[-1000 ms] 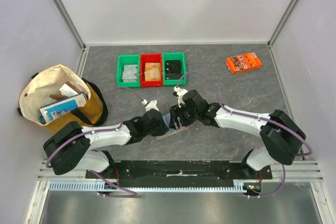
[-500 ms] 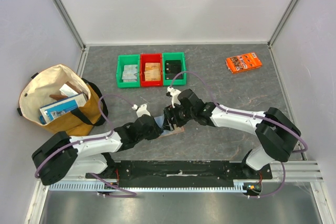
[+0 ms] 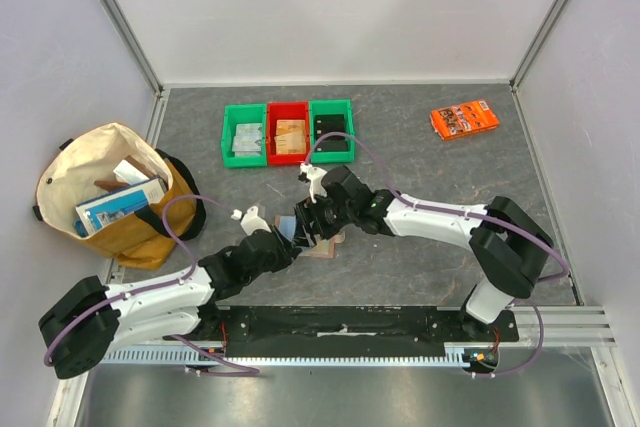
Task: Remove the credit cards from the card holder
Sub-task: Remove the credit card from the card holder.
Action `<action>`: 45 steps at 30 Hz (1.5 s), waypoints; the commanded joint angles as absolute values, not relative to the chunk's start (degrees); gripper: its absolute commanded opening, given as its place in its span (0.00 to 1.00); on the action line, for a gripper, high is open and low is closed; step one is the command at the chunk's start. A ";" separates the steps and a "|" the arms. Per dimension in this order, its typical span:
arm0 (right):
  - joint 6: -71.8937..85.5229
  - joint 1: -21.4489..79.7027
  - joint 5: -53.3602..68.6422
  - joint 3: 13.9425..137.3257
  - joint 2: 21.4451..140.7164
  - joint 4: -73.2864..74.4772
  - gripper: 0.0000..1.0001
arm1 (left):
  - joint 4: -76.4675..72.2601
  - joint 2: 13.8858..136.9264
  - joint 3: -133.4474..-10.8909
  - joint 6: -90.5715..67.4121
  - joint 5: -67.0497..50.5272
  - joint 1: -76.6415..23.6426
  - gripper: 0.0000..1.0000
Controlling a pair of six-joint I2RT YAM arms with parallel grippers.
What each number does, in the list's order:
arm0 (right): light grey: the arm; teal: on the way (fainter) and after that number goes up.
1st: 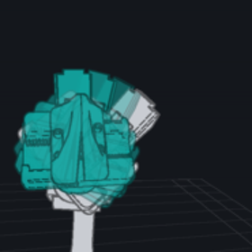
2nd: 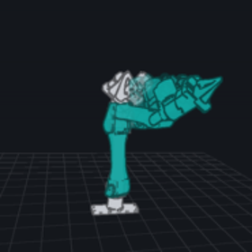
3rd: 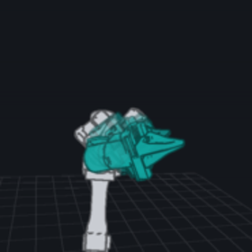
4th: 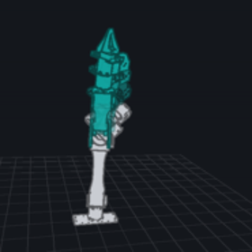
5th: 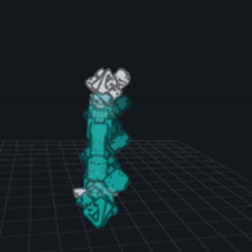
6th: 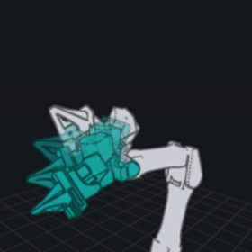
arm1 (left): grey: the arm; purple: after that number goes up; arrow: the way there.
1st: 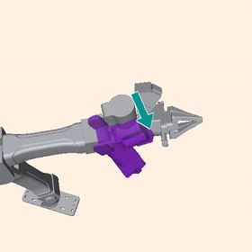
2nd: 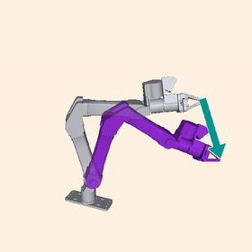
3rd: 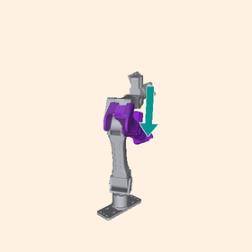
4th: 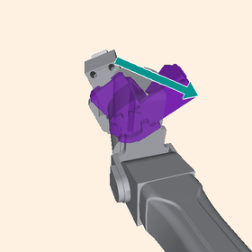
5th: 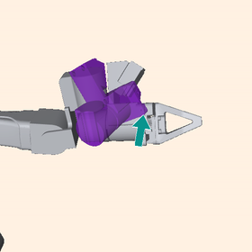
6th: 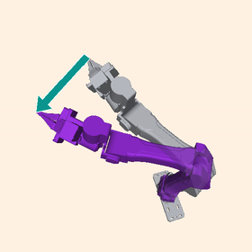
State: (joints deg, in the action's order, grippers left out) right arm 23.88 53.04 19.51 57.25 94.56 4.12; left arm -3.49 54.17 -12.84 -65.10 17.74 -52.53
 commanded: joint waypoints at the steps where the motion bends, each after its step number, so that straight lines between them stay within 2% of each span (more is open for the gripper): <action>1: 23.12 53.44 19.60 61.34 95.97 4.74 0.78 | -5.00 53.79 -11.87 -67.68 19.95 -52.65 0.26; 16: 22.59 53.44 20.39 67.14 101.51 6.41 0.80 | -4.22 47.21 -11.16 -63.37 21.44 -52.65 0.55; 23: 22.94 53.44 21.62 68.55 103.53 5.98 0.80 | -4.31 41.76 -8.88 -63.54 22.24 -52.65 0.57; 26: 23.55 53.44 22.32 68.55 104.32 5.01 0.81 | -5.01 38.07 -7.04 -64.07 22.24 -52.65 0.64; 34: 25.84 53.35 23.56 67.06 104.59 1.93 0.82 | -2.64 28.31 -3.61 -65.92 24.43 -52.65 0.64; 37: 26.37 53.35 20.23 65.57 103.10 2.02 0.82 | -0.53 26.72 -3.52 -66.62 25.57 -52.56 0.59; 45: 27.60 52.30 8.19 58.89 96.69 2.28 0.80 | -2.10 31.98 -4.83 -66.97 25.23 -52.65 0.56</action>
State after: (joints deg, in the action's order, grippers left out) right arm 27.03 53.32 17.85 61.98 100.62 2.37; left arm 2.15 29.06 -3.03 -65.39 23.86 -52.49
